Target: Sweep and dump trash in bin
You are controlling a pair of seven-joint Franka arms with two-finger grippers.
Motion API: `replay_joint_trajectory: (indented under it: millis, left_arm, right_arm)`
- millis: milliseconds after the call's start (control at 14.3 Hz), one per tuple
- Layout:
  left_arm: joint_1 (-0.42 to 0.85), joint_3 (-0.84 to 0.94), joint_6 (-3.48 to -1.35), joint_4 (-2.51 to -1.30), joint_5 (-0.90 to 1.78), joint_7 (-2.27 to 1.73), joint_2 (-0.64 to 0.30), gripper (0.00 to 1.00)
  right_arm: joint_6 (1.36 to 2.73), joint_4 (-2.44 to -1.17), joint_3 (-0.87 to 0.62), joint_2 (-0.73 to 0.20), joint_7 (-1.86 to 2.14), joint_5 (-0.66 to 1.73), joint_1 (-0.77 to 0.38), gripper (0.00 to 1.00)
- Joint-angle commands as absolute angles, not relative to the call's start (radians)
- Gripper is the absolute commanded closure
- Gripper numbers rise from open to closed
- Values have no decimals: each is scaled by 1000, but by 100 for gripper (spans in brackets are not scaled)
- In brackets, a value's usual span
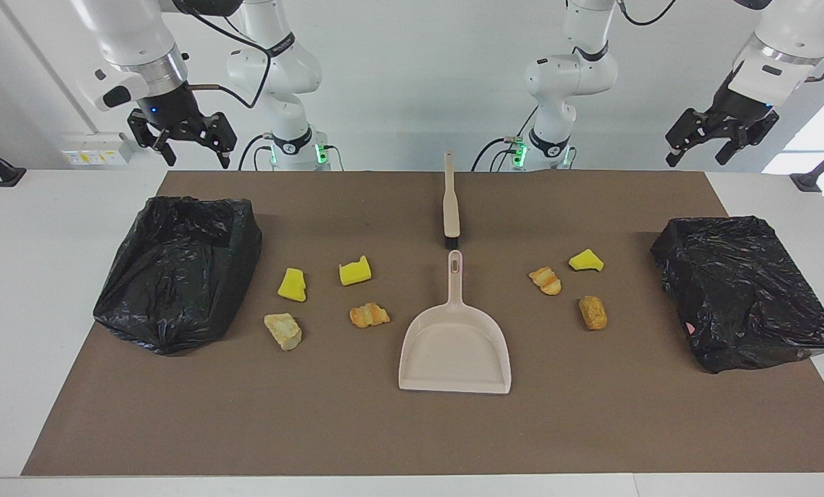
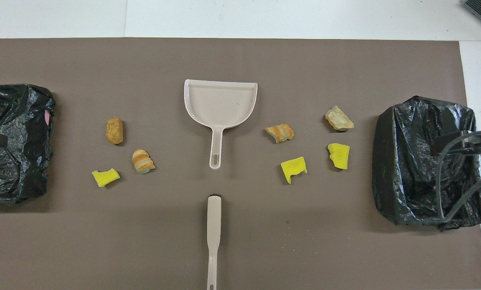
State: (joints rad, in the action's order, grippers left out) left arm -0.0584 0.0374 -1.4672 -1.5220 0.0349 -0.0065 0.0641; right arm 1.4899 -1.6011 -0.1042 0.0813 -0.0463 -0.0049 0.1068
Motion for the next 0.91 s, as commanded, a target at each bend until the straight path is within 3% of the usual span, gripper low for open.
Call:
replay_joint_trajectory:
  millis: [0,840]
  left_arm:
    - [-58,34,-1451,-1511,37,-3,66,0]
    - [-58,34,-1451,-1509,37,-3,66,0]
  right_arm:
    - [1474,-1606,-112,87,-75,17,115,0]
    - [1479,-1614,-112,94,-66,15,115,0]
